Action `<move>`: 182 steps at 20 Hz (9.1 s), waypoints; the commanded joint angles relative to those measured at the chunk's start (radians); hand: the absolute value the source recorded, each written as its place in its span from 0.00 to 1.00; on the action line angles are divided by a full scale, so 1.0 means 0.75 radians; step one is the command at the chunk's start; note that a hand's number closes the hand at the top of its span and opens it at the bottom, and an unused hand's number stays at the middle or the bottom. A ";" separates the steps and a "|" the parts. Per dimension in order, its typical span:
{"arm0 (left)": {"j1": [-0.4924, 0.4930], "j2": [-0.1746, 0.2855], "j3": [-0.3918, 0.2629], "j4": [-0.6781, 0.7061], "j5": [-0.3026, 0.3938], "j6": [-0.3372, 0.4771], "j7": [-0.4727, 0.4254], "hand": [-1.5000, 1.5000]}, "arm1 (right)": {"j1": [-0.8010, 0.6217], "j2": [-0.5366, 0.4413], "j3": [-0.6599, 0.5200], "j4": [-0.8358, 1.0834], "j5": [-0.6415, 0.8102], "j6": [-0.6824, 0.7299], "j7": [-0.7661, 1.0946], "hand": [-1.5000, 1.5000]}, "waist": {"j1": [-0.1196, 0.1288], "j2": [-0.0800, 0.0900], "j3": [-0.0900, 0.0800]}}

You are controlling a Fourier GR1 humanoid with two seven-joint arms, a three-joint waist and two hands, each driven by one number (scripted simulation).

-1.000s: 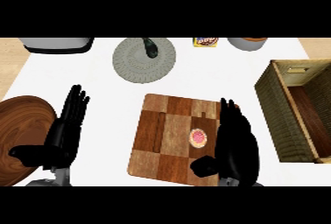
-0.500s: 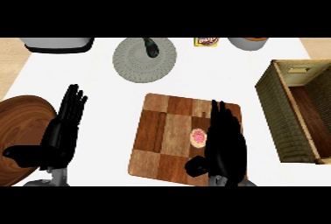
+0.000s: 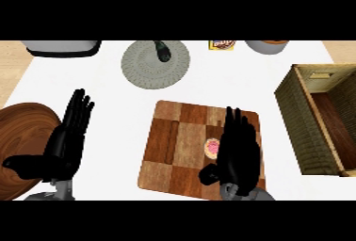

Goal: Pick the cupcake from the cutting board and place it in the basket

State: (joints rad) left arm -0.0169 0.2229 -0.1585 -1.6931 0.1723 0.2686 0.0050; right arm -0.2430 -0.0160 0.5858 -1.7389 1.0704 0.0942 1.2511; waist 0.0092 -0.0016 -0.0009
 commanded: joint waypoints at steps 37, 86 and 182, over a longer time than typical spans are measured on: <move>-0.013 -0.060 0.067 0.038 -0.037 -0.051 0.005 0.50 | -0.032 0.020 0.002 0.439 -0.123 -0.381 0.152 0.00 | -0.002 0.003 0.001; -0.093 -0.155 -0.010 0.059 -0.127 -0.113 0.009 0.50 | -1.334 -0.311 -1.027 1.380 0.611 -0.722 0.313 1.00 | 0.127 0.043 -0.004; 0.009 -0.134 0.132 0.016 -0.115 -0.145 0.010 0.50 | -0.253 0.021 -0.816 -0.723 1.588 -0.005 0.275 0.00 | 0.000 -0.007 -0.001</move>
